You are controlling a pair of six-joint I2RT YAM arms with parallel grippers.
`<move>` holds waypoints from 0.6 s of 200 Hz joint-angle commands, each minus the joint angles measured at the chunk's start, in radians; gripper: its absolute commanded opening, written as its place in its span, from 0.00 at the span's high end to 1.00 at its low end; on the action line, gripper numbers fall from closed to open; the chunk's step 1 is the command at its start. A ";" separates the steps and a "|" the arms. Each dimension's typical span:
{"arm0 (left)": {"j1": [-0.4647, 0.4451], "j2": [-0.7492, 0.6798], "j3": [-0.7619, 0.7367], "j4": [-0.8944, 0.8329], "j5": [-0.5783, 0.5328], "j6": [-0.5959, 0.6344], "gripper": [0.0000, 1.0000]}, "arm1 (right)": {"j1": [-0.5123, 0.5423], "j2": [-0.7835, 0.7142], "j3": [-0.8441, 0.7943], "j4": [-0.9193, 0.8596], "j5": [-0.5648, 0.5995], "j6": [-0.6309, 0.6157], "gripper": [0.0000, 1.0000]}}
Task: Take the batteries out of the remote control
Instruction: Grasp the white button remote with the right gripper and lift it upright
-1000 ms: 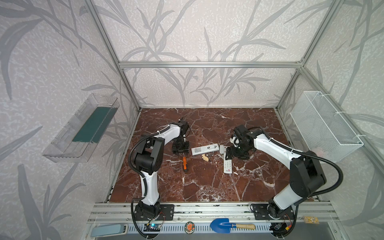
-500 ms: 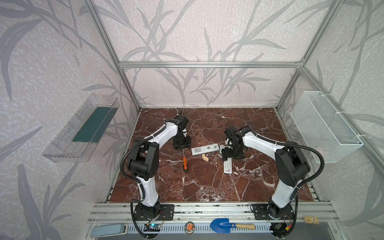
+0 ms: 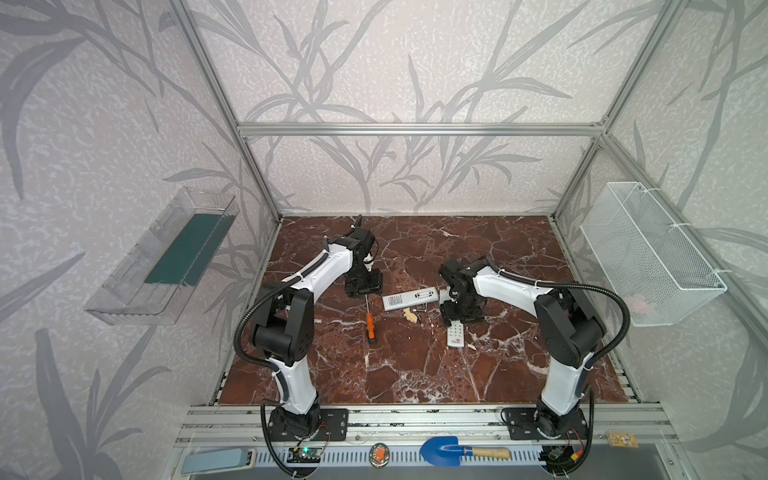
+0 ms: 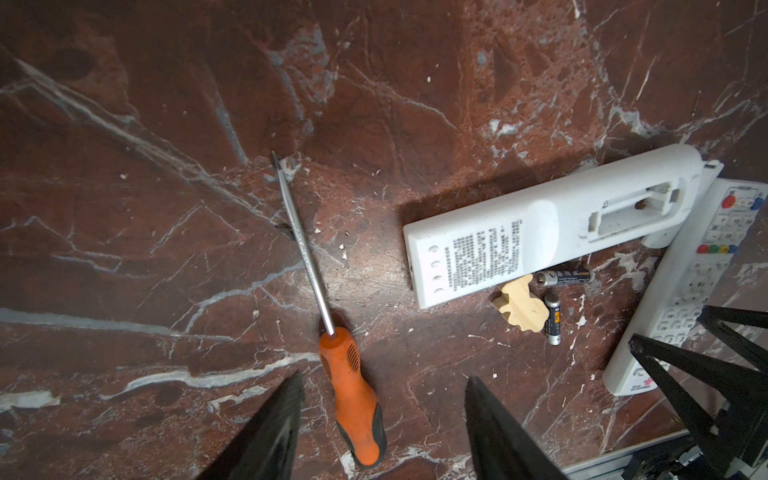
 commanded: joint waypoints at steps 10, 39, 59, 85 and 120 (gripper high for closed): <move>0.002 -0.015 0.019 -0.022 -0.001 0.001 0.35 | 0.003 -0.025 -0.061 0.011 -0.009 0.041 0.38; 0.002 -0.007 0.015 -0.012 0.014 -0.006 0.35 | 0.003 -0.032 -0.076 0.014 -0.021 0.041 0.48; 0.002 -0.008 0.012 -0.004 0.018 -0.007 0.35 | 0.002 -0.057 -0.084 0.013 -0.013 0.037 0.53; 0.002 -0.022 0.012 0.005 0.023 -0.013 0.35 | -0.022 -0.117 -0.084 0.001 0.002 0.011 0.63; 0.002 -0.058 0.029 0.077 0.141 -0.022 0.31 | -0.141 -0.270 -0.103 0.084 -0.235 -0.114 0.73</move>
